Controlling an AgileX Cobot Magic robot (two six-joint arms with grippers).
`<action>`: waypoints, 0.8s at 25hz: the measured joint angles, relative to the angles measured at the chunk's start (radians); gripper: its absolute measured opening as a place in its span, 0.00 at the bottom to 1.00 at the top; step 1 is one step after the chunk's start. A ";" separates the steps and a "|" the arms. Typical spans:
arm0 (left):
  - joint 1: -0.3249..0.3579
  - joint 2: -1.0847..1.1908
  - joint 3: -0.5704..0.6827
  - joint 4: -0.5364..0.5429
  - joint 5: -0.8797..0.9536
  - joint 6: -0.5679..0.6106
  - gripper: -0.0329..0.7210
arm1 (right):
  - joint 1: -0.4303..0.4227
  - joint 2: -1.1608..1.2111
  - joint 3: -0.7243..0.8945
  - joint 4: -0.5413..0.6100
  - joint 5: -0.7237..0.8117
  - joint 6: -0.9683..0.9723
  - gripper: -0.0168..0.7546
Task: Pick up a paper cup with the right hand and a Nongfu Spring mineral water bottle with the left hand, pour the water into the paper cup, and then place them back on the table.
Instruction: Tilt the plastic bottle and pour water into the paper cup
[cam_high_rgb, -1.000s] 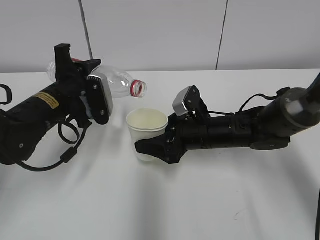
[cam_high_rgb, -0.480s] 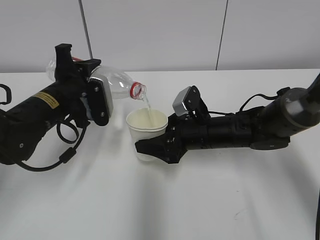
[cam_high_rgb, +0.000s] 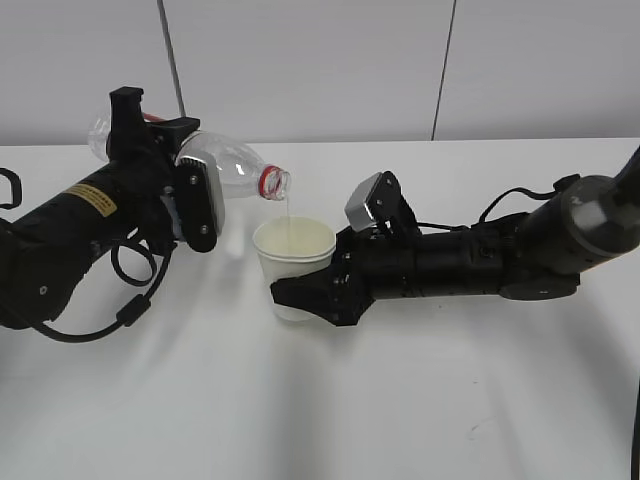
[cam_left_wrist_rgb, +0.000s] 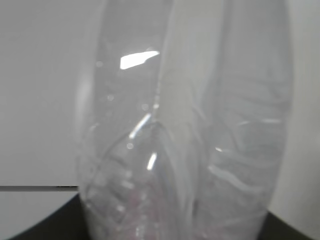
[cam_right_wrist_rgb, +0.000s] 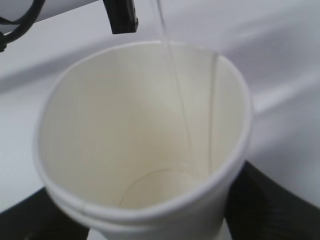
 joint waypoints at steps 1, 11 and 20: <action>0.000 0.000 0.000 0.000 0.000 0.001 0.50 | 0.000 0.000 0.000 0.002 0.000 0.000 0.71; 0.000 0.000 0.000 -0.001 0.000 0.016 0.50 | 0.000 0.000 0.000 0.015 0.004 0.000 0.71; 0.000 0.000 0.000 -0.001 0.000 0.020 0.50 | 0.000 0.000 0.000 0.019 0.006 0.000 0.71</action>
